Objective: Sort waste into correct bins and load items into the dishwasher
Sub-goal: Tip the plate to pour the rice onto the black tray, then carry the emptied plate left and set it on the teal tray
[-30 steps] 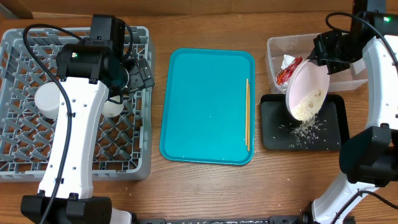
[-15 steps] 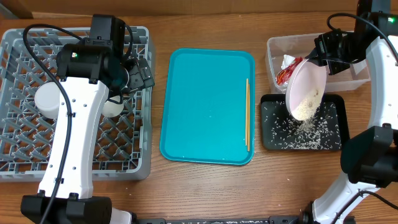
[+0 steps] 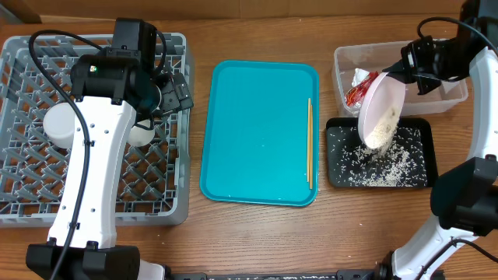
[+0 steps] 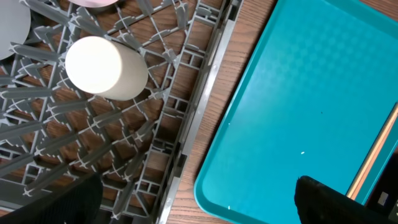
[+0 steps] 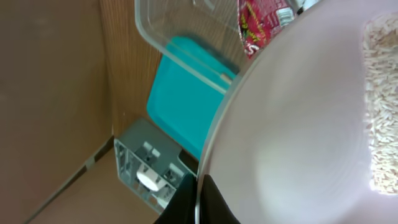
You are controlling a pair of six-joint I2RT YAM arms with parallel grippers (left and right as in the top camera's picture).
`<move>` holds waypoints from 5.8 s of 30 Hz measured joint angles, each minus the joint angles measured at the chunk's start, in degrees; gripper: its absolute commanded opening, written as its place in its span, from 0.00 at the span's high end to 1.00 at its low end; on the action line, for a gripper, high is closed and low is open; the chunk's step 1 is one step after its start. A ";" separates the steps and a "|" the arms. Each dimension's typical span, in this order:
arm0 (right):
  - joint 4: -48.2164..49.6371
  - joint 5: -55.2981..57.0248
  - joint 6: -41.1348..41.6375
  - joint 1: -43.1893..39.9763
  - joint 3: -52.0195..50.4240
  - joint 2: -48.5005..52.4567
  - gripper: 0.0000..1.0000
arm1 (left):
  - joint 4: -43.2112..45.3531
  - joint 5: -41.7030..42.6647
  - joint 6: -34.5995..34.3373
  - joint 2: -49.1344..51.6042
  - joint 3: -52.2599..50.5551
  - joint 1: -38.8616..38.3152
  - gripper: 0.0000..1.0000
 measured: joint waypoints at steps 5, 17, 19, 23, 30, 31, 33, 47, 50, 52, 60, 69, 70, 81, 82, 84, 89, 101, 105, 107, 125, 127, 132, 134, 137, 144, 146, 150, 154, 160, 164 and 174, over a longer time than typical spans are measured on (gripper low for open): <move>-2.36 -0.96 -2.19 -0.28 0.00 0.00 0.96 | 0.00 0.00 -0.02 0.00 0.00 0.00 0.00; -2.80 -2.89 -5.92 -0.90 0.00 0.00 0.96 | 0.00 0.00 0.00 0.00 0.00 0.00 0.00; -3.37 -3.58 -6.73 -0.92 0.00 0.00 0.96 | 0.00 0.00 -0.02 0.00 0.00 0.00 0.00; -2.60 -5.66 -8.61 -0.94 0.00 0.00 0.96 | 0.00 0.00 -0.02 0.00 0.00 0.00 0.00; -4.39 -8.20 -10.71 -1.46 0.00 0.00 0.96 | 0.00 0.00 0.00 0.00 0.00 0.00 0.00; -5.03 -8.50 -11.08 -1.70 0.02 0.00 0.96 | 0.00 0.00 -0.02 0.00 0.00 0.00 0.00; -5.51 -8.74 -11.56 -2.14 0.00 0.00 0.96 | 0.00 0.00 -0.02 0.00 0.02 0.00 0.00; -5.84 -9.94 -15.34 -2.80 0.00 0.00 0.96 | 0.00 0.00 -0.02 0.04 0.02 0.00 0.00; -6.25 -11.74 -16.28 -2.80 0.00 0.00 0.96 | 0.00 0.00 0.00 0.04 0.00 0.00 0.00; -7.61 -14.80 -18.05 -2.80 0.00 0.00 0.96 | 0.00 0.00 -0.02 0.04 0.02 0.00 0.00; -7.34 -20.52 -21.31 -2.80 0.00 0.00 0.96 | 0.00 0.00 -0.02 0.04 0.00 0.00 0.00; -6.84 -21.90 -22.18 -2.80 0.00 0.00 0.96 | 0.00 0.00 0.00 0.04 0.02 0.00 0.00; -6.78 -22.29 -22.32 -2.80 0.00 0.00 0.96 | 0.00 0.00 -0.02 0.04 0.00 0.00 0.00; -5.84 -25.38 -24.06 -2.75 0.00 0.00 0.96 | 0.00 0.00 -0.02 0.04 0.02 0.00 0.00; -6.71 -25.53 -24.15 -2.75 0.00 0.00 0.96 | 0.00 0.00 -0.02 0.04 0.00 0.00 0.00; -7.54 -25.81 -24.17 -2.80 0.00 0.00 0.96 | 0.00 0.00 -0.02 0.04 0.00 0.00 0.00; -10.58 -25.22 -24.06 -3.34 0.00 -0.04 0.96 | 0.00 0.00 -0.02 0.04 0.00 0.00 0.00; -11.19 -31.82 -28.04 -3.56 0.00 -0.15 0.96 | 0.00 0.00 -0.02 0.04 0.00 0.00 0.00; -11.19 -32.20 -28.57 -3.48 0.00 -0.15 0.96 | 0.00 0.00 -0.02 0.04 0.02 0.00 0.00; -10.99 -32.00 -28.63 -3.30 0.00 -0.15 0.96 | 0.00 -0.02 -0.02 0.04 0.00 0.00 0.00; 8.79 -5.79 -19.26 25.31 0.00 -0.15 0.96 | 0.00 0.00 0.00 0.04 0.02 0.00 0.00; 10.14 0.50 -16.17 29.81 0.00 -0.15 0.96 | 0.00 0.00 -0.02 0.04 0.00 0.00 0.00; 10.21 19.10 -5.81 39.10 0.00 -0.15 0.96 | 0.00 0.00 -0.02 0.04 0.02 0.00 0.00; 10.58 24.70 -2.12 42.12 0.00 -0.15 0.96 | 0.00 -0.02 -0.02 0.04 0.00 0.00 0.00; 12.15 31.12 2.34 45.94 0.00 -0.04 0.96 | 0.00 0.00 -0.02 0.04 0.00 0.00 0.00; 13.81 35.78 8.55 50.62 0.00 4.20 0.96 | 0.00 -0.02 -0.02 0.04 0.00 0.00 0.00; 14.60 35.52 9.49 51.15 0.00 6.32 0.92 | 0.00 -0.02 0.00 0.04 0.00 0.00 0.00; 15.56 35.34 10.84 51.89 -0.04 8.55 0.61 | 0.00 0.00 -0.02 0.04 0.00 0.00 0.00; 15.76 35.08 10.97 52.76 -0.04 8.61 0.56 | 0.04 -0.02 -0.02 0.04 0.02 0.00 0.00; 15.43 33.68 10.51 53.13 -0.04 8.63 0.37 | 0.02 -0.02 -0.02 0.04 0.00 0.00 0.00; 13.60 33.20 8.50 52.83 0.11 8.61 0.31 | 0.00 -0.02 0.00 0.04 0.00 0.00 0.00; 5.46 32.89 -0.57 45.00 4.87 4.24 0.00 | 0.00 0.00 -0.02 0.07 0.00 0.00 0.00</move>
